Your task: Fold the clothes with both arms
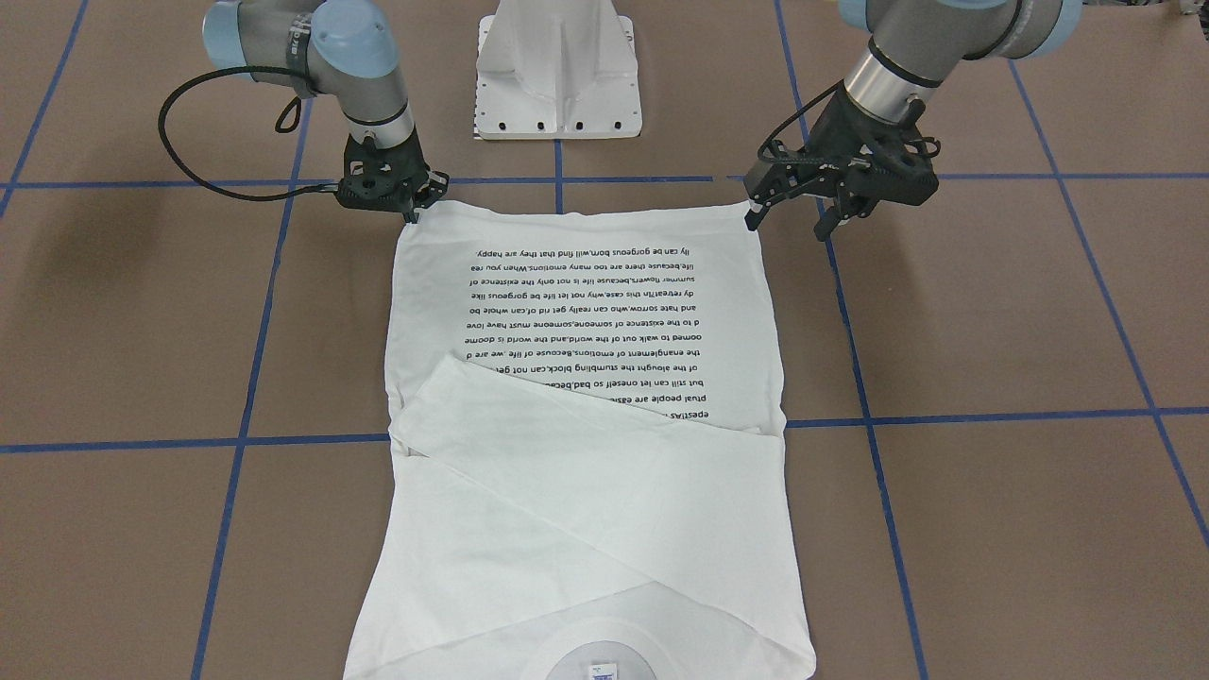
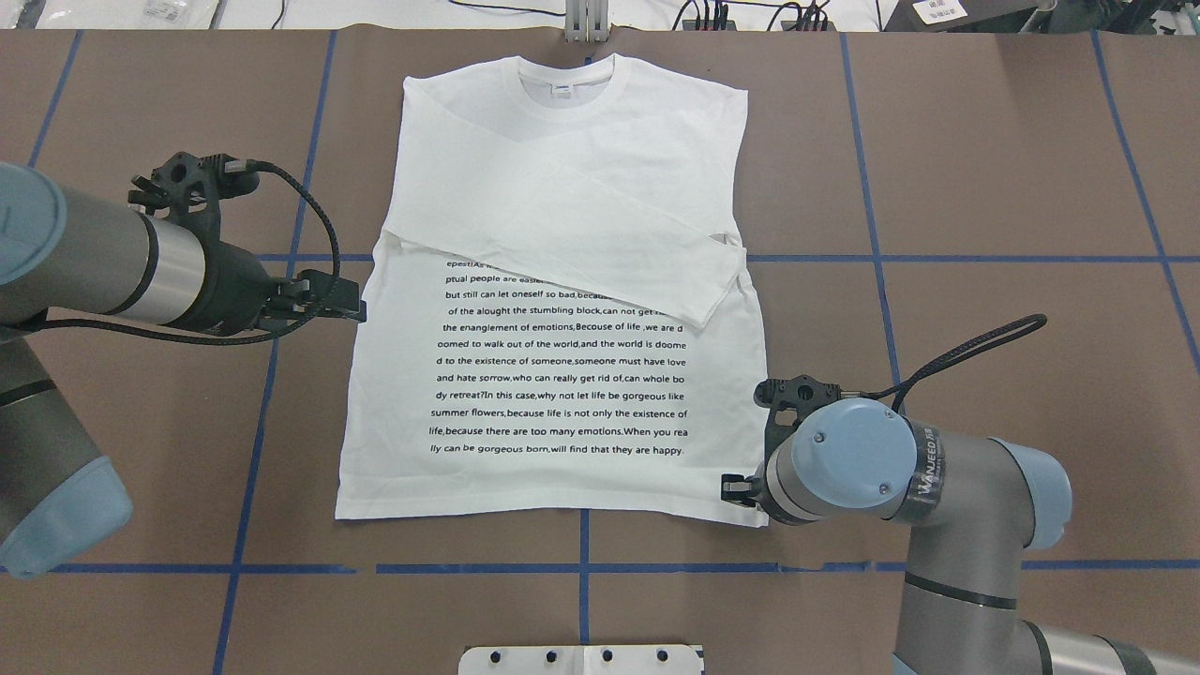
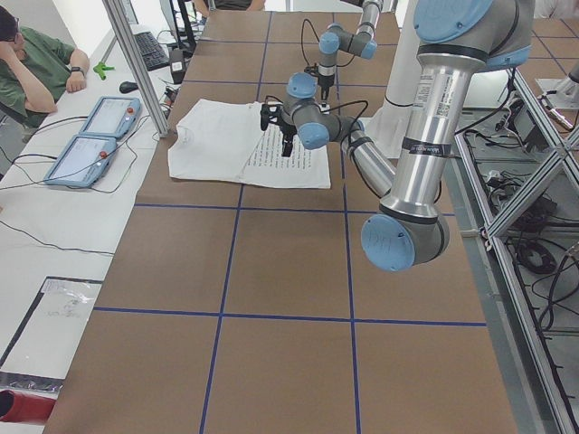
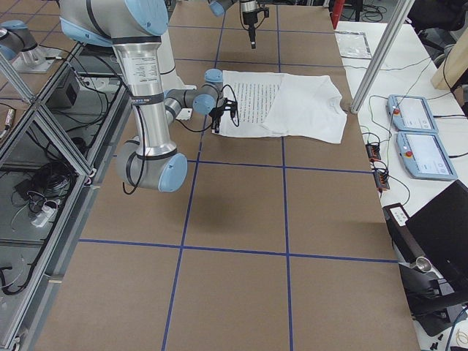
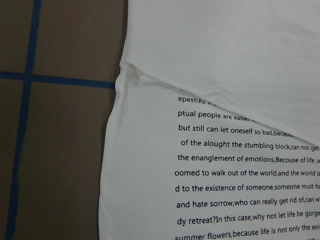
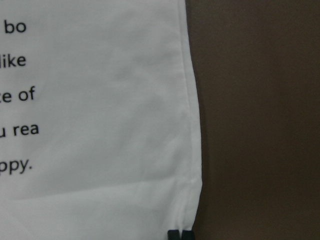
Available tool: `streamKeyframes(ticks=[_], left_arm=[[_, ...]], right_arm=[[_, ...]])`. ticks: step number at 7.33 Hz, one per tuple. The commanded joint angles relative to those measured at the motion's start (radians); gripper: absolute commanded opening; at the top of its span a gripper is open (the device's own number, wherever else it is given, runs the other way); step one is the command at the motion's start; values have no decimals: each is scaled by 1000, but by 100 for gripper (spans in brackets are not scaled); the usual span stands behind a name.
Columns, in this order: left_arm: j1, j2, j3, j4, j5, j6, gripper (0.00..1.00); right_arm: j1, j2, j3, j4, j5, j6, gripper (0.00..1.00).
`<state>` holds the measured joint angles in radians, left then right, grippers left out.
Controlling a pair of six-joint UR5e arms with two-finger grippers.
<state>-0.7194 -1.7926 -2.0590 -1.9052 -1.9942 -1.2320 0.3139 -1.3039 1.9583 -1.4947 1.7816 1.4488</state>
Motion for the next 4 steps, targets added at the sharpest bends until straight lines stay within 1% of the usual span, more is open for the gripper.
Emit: streamKeyframes(ticks=[1,2,3,4], left_arm=[[5,8,-1,0,2,-29,99],[43,31,-1,-12,8,-102,99],[98,73,-1,-24,35,-142,99],[160,126,-1,-75,122,-176,100]], right_arm=[[4,-2,59,2,4,39,0],[16,1,65,11,13,41,0],[22,2,86,13,13,41,0],[22,2,91,14,12,41,0]])
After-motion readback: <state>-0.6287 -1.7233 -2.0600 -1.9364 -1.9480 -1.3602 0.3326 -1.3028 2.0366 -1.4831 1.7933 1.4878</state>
